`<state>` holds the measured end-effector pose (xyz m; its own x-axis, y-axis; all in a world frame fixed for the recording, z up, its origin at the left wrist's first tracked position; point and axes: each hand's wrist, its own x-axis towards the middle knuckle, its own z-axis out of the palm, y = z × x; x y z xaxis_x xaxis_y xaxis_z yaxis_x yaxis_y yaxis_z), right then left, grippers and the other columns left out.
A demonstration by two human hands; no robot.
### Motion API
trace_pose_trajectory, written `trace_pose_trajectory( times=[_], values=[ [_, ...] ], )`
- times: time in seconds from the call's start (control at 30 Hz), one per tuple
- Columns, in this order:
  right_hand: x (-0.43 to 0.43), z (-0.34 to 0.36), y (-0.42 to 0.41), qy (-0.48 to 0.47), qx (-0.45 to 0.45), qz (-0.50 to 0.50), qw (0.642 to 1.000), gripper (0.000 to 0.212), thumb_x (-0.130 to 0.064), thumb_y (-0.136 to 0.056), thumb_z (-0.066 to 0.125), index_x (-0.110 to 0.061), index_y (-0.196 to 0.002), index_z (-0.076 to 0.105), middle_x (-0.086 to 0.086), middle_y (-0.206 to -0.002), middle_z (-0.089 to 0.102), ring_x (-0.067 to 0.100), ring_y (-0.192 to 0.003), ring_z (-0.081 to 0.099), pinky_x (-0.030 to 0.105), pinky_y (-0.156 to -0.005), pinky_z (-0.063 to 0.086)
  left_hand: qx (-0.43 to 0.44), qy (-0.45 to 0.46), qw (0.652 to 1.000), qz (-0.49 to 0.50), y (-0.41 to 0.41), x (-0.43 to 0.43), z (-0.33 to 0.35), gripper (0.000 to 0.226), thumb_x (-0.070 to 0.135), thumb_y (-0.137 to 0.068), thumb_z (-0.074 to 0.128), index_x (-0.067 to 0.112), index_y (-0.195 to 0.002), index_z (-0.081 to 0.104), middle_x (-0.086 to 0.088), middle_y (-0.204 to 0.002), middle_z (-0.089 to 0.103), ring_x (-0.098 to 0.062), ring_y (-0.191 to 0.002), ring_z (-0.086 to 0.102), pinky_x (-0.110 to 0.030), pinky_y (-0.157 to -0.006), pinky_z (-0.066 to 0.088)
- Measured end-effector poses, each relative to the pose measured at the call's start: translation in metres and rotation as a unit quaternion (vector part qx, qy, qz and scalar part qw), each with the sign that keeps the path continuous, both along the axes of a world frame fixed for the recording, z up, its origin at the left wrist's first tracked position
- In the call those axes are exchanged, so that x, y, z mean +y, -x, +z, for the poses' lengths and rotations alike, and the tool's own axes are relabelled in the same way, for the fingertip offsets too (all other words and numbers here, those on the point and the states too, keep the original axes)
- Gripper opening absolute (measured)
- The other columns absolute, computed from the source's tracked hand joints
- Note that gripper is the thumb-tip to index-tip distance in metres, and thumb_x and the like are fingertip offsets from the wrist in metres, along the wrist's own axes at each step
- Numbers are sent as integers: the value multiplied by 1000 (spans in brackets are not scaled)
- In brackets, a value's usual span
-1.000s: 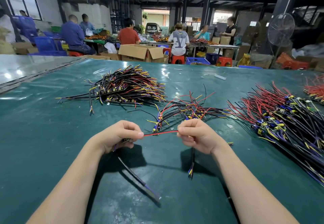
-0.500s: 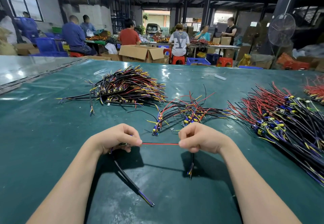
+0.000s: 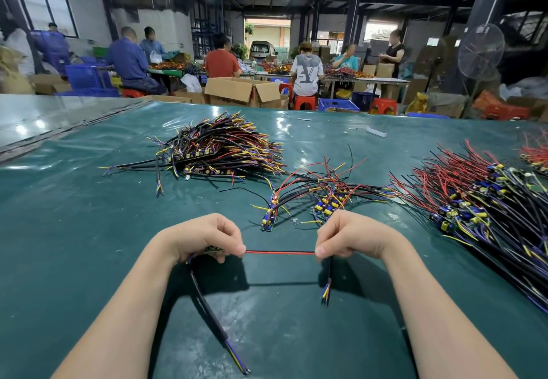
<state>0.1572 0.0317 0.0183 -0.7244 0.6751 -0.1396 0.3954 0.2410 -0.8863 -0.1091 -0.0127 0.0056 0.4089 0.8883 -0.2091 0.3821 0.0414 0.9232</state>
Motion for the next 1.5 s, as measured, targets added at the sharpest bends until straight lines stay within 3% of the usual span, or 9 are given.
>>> trace_pose_trajectory(
  times=[0.1, 0.23, 0.43, 0.57, 0.77, 1.0, 1.17, 1.33, 1.5],
  values=[
    [-2, 5, 0, 42, 27, 46, 998, 7, -15, -55, 71, -17, -49, 71, 5, -48, 37, 5, -41, 26, 13, -40, 20, -13, 16, 1000, -11, 2, 0, 1, 16, 31, -41, 70, 16, -42, 63, 8, -49, 57, -3, -39, 45, -16, -49, 42],
    [-6, 1, 4, 101, 103, 111, 983, 17, -30, -45, 81, -17, -48, 70, -12, -44, 42, 3, -41, 27, 17, -42, 15, -44, 35, 998, -8, 4, -1, -1, 15, 26, -42, 72, 14, -43, 63, 4, -46, 50, -6, -38, 42, -17, -46, 41],
    [4, -17, 16, 109, 262, -221, 933, 31, -3, -84, 56, -11, -56, 67, -4, -43, 49, 4, -36, 41, 12, -37, 31, -91, -12, 982, 162, 1, 9, -6, 31, 3, -75, 70, 16, -47, 64, -1, -47, 44, -5, -37, 41, -14, -39, 40],
    [-1, -16, 37, 169, 331, -259, 891, 11, -3, -86, 56, -4, -78, 63, 0, -52, 64, 6, -45, 60, 15, -40, 46, -93, -26, 974, 206, -9, 13, -7, 31, 9, -80, 68, 20, -51, 66, 7, -45, 48, -1, -39, 44, -13, -39, 41],
    [-11, -16, 66, 192, 403, -300, 843, 15, 1, -88, 54, -2, -76, 62, 0, -49, 62, 6, -42, 59, 17, -44, 50, -78, -39, 975, 203, -23, 13, -9, 21, 12, -78, 71, 19, -59, 65, 11, -45, 49, 0, -40, 45, -12, -38, 36],
    [-13, -20, 69, 92, 356, -402, 838, 29, 3, -90, 52, -6, -63, 58, 6, -57, 52, 10, -47, 52, 20, -44, 51, -31, -70, 984, 161, -35, 10, -7, 25, 9, -78, 70, 17, -54, 66, 8, -44, 50, -2, -40, 43, -12, -37, 32],
    [-7, -18, 59, 92, 419, -445, 786, 25, 10, -85, 55, -3, -64, 54, 9, -58, 50, 3, -37, 52, 18, -41, 50, -22, -61, 987, 146, -34, 8, -6, 25, 7, -77, 71, 16, -55, 64, 8, -44, 50, -2, -41, 45, -13, -37, 32],
    [-4, -18, 58, 91, 438, -460, 767, 27, 5, -89, 51, -4, -64, 56, 4, -50, 50, 4, -34, 49, 18, -38, 48, -25, -52, 990, 131, -38, 7, -6, 29, 7, -76, 71, 18, -50, 65, 7, -45, 50, -3, -42, 46, -13, -38, 32],
    [-1, -12, 49, 148, 444, -436, 769, 29, -1, -87, 44, -7, -58, 50, -6, -34, 42, 3, -28, 32, 9, -32, 23, -48, -45, 991, 121, -34, 7, -5, 31, 4, -77, 69, 18, -50, 65, 6, -46, 50, -4, -42, 46, -13, -37, 33]
  ],
)
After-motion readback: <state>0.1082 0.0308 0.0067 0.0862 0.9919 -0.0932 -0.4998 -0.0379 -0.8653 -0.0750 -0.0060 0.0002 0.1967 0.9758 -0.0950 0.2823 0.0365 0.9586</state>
